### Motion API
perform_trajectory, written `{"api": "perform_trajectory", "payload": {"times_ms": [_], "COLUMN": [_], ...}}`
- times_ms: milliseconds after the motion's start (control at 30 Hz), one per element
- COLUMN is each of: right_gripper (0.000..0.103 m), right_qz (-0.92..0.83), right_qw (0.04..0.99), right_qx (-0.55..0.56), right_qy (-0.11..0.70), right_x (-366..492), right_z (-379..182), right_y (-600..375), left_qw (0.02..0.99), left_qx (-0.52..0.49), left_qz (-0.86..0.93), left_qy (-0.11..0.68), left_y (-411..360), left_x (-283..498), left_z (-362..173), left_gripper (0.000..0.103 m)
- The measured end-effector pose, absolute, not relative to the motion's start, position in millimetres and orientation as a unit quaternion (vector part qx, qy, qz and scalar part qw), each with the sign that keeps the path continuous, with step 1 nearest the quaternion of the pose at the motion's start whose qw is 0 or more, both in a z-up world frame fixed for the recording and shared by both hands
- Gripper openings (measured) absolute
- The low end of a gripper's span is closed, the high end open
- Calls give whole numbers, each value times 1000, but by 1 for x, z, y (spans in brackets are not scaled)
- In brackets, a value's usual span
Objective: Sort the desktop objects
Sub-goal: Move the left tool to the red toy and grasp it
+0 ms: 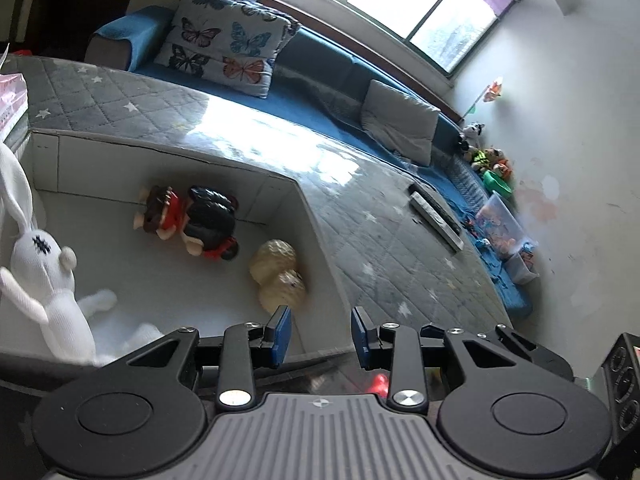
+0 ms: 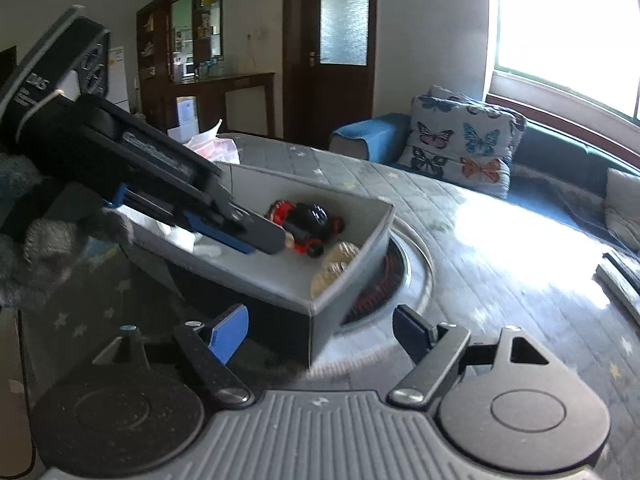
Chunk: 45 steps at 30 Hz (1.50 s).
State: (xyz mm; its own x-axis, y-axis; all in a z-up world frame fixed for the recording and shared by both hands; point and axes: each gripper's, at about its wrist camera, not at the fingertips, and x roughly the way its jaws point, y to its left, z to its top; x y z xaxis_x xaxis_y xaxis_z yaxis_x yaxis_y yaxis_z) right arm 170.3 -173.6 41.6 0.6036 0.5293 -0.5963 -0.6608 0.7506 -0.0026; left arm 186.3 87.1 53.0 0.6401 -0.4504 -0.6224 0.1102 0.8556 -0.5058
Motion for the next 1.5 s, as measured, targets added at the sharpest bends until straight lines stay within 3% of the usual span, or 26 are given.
{"api": "perform_trajectory", "payload": {"times_ms": [300, 967, 1500], "right_gripper": [83, 82, 67], "right_qz": [310, 294, 291], "right_qw": [891, 885, 883], "right_qx": [-101, -59, -44], "right_qy": [316, 357, 365], "right_x": [146, 154, 160], "right_z": [21, -14, -23], "right_y": [-204, -215, -216], "left_qw": [870, 851, 845], "left_qx": [-206, -210, -213], "left_qz": [-195, -212, -207], "left_qy": [403, 433, 445], "left_y": [50, 8, 6], "left_x": [160, 177, 185], "left_z": [46, 12, 2], "left_gripper": [35, 36, 38]}}
